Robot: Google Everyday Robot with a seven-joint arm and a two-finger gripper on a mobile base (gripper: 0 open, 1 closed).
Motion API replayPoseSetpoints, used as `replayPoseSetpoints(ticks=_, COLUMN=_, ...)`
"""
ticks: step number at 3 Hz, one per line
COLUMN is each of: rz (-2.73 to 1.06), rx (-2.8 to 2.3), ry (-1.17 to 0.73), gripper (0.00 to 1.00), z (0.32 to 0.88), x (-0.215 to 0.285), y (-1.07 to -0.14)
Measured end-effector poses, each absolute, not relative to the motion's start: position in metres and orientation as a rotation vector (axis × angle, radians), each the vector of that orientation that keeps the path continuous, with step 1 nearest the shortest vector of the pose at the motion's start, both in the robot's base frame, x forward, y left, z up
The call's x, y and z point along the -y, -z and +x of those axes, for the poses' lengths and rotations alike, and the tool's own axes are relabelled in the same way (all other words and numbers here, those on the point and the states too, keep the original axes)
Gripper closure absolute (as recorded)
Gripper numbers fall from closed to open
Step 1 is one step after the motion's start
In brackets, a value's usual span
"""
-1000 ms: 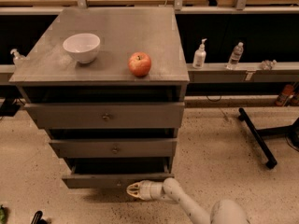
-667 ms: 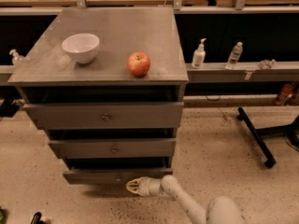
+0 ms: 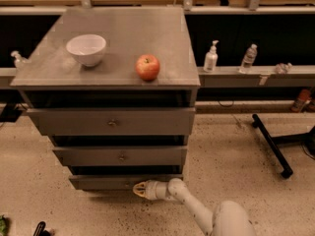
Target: Close bottom drawer
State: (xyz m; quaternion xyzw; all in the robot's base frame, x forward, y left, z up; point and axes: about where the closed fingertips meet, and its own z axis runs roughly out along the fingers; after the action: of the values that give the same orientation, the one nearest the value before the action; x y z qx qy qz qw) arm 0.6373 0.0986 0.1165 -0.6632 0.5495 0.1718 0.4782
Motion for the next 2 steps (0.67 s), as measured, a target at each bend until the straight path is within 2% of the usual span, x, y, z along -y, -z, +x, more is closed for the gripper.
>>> replayPoseSetpoints(ticks=2, rz=-1.610, rx=-1.335, ry=-0.404, gripper=1.00, z=0.647, x=-0.099, y=-0.120)
